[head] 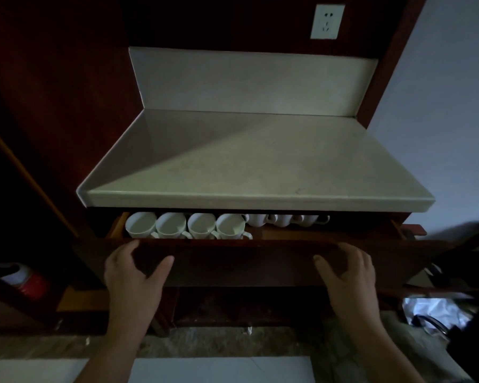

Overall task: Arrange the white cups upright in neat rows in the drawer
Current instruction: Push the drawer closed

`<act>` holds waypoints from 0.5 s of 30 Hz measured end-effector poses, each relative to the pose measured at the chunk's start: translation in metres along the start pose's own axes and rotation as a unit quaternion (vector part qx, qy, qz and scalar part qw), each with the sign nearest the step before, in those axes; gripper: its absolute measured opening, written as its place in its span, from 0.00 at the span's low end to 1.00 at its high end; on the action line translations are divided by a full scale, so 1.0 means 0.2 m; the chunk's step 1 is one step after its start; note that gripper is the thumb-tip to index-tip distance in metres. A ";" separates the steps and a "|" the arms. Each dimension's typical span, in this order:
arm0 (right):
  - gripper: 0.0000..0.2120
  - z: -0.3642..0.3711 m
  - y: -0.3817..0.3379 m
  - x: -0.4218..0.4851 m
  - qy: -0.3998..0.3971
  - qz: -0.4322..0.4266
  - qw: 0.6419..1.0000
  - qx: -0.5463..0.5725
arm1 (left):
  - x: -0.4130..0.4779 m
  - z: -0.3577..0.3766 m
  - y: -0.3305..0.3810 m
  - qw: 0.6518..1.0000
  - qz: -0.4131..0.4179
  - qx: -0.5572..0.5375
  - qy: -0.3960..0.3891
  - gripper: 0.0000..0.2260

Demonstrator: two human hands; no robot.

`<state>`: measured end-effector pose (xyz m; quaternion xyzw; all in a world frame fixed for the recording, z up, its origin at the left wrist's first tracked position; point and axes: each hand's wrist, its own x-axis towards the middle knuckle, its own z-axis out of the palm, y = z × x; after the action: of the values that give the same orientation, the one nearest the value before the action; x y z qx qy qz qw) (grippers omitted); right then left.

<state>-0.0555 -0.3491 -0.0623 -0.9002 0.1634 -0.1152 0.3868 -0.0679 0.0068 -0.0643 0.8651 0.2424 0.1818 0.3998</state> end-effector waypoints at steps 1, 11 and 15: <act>0.39 0.00 0.02 -0.01 0.004 0.049 0.998 0.035 | -0.01 0.02 0.00 0.997 -0.064 -0.035 0.004 0.36; 0.62 0.15 -0.06 0.05 -0.038 0.147 0.978 0.141 | 0.04 0.19 0.04 0.980 -0.150 -0.127 -0.034 0.56; 0.62 0.21 -0.08 0.10 -0.019 0.150 0.977 0.149 | 0.09 0.24 0.05 0.981 -0.150 -0.124 -0.022 0.57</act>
<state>-0.0207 -0.3194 -0.0771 -0.7996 0.2699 -0.0624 0.5328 -0.0254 -0.0180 -0.0844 0.7661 0.3364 0.1294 0.5322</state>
